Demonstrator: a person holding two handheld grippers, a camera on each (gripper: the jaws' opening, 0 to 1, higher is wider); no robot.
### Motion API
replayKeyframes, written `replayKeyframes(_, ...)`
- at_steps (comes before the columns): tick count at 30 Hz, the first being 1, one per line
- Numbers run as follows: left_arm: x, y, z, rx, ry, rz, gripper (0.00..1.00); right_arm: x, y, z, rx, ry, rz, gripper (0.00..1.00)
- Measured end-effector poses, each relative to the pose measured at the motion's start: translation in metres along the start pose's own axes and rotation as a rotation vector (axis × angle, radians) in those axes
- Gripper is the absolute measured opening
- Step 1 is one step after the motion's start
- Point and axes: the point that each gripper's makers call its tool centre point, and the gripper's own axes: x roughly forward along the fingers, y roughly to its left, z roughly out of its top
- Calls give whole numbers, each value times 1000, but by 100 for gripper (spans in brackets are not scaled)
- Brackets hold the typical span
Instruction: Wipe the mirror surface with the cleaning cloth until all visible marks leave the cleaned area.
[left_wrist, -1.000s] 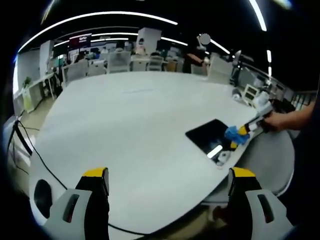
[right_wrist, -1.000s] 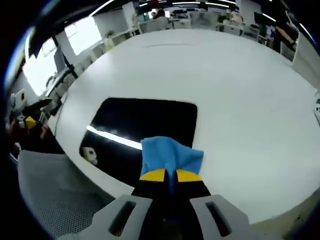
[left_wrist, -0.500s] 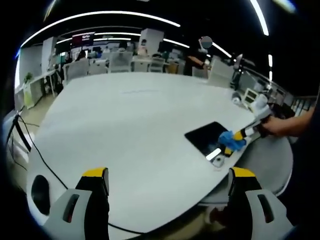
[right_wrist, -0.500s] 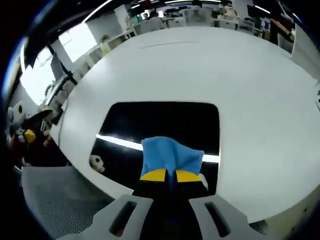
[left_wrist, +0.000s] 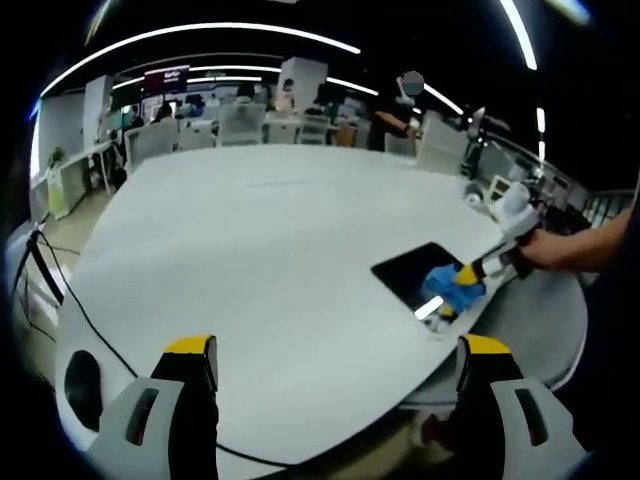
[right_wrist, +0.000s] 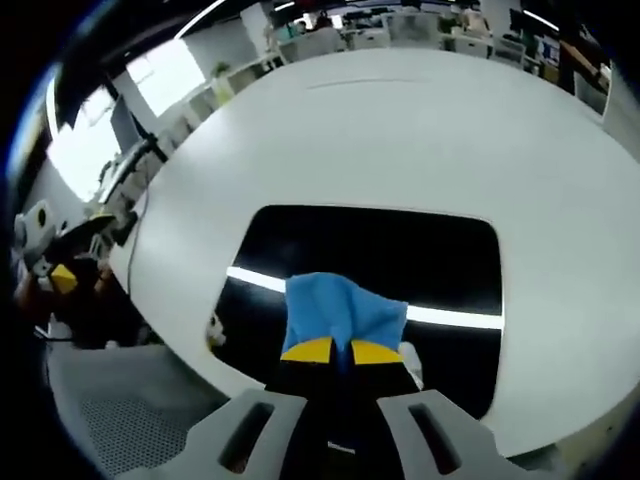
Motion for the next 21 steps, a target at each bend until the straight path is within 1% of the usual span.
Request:
replayKeyframes(5,-2,1,2,5,0,-2,100,3,9,2,7,5,-2,0)
replayKeyframes(10,-5,4,5,8,-10,2,100,7,20,3,4,11,17,0)
replayKeyframes(17,-7,5,4,9,-12,4,100,14,41,6,-44,16,36,0)
replayKeyframes(21,-9,5,2,8,-7,4,100,18,51,8,-52,23,50,0)
